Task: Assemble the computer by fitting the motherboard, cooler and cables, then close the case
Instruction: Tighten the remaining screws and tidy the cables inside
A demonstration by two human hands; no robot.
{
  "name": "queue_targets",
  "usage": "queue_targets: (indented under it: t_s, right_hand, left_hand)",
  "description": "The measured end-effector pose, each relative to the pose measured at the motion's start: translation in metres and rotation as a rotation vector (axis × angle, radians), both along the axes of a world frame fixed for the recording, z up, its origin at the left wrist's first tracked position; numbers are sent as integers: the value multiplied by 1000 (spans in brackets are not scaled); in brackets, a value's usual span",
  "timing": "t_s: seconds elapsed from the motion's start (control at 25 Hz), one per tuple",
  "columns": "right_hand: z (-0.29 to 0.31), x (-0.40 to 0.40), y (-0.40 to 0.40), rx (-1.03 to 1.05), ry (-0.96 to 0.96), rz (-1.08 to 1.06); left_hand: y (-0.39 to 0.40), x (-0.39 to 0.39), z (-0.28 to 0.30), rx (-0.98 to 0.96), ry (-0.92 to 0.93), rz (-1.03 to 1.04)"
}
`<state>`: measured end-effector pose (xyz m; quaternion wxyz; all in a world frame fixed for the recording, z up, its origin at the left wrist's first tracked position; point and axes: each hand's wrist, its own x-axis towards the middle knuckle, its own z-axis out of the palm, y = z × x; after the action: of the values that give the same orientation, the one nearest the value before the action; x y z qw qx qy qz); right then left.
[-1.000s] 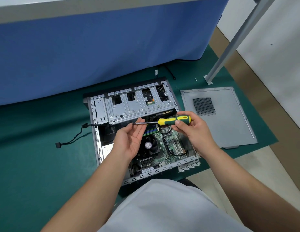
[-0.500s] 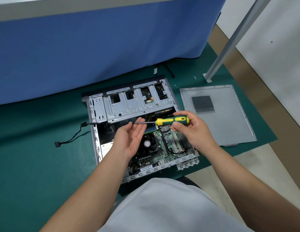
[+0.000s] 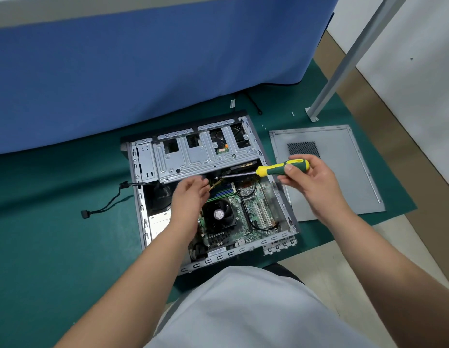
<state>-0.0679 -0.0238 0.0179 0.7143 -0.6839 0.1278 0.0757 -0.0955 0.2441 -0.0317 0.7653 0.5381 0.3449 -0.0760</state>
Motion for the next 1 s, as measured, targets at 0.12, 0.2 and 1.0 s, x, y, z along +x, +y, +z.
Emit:
queue_targets:
  t_s: [0.12, 0.2, 1.0]
  right_hand:
    - [16, 9, -19, -144, -36, 103]
    - [26, 12, -29, -244, -64, 200]
    - [8, -9, -45, -1104, -360, 1189]
  left_hand:
    - [14, -3, 0, 594, -215, -340]
    - [26, -3, -8, 934, -353, -531]
    - [43, -6, -52, 1666, -256, -754]
